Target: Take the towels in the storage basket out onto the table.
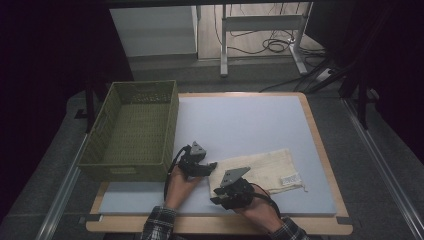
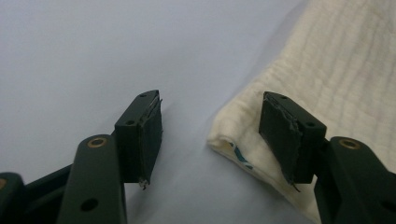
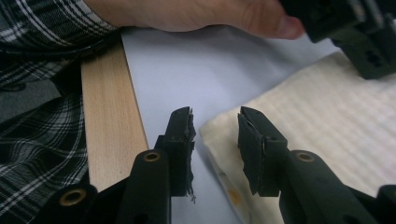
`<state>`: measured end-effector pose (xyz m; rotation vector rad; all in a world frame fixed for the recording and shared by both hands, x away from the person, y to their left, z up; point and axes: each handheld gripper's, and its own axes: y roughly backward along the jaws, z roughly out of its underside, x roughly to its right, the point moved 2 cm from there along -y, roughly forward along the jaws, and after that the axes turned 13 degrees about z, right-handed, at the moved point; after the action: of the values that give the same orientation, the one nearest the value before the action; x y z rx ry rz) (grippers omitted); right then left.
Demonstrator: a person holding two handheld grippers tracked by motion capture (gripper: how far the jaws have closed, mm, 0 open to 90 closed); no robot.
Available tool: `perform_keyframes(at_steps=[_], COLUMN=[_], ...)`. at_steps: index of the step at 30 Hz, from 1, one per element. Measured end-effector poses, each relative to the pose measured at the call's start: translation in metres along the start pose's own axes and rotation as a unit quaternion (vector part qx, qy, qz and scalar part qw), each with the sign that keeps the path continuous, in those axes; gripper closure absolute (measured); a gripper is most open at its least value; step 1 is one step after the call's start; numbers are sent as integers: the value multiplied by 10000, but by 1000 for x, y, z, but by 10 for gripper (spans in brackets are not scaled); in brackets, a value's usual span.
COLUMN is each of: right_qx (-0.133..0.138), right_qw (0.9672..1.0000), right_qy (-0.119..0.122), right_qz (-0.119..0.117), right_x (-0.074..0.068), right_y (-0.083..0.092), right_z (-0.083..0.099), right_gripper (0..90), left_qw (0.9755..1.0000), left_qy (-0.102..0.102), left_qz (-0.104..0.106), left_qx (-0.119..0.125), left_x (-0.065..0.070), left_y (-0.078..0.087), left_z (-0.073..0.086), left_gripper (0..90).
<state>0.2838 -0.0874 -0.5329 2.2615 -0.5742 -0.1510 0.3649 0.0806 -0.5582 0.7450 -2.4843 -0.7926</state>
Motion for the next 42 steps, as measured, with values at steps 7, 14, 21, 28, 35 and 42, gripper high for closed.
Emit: perform_keyframes(at_steps=[7,14,21,28,35,42], right_qx=[-99,-25,-35,-1,-6,285], right_qw=[9999,9980,9985,9995,9997,9991], right_qy=[107,356,185,-100,-39,-94], right_qz=[92,523,524,301,243,289], right_x=[-2,-6,-2,3,1,6], right_y=[-9,-9,-8,-8,-8,13], right_z=[4,6,7,9,5,-3], right_gripper=[579,733,832,837,840,839], left_qw=[10000,10000,9999,9989,9992,9989], left_qy=[-16,-28,-78,-338,-90,-295], left_qz=[0,-7,-98,320,371,289], left_qx=[-2,-12,-20,-41,75,223], left_x=[0,0,2,7,5,14], left_y=[0,0,0,0,3,16], left_z=[0,0,0,0,-3,-23], left_gripper=[387,388,437,775,859,861])
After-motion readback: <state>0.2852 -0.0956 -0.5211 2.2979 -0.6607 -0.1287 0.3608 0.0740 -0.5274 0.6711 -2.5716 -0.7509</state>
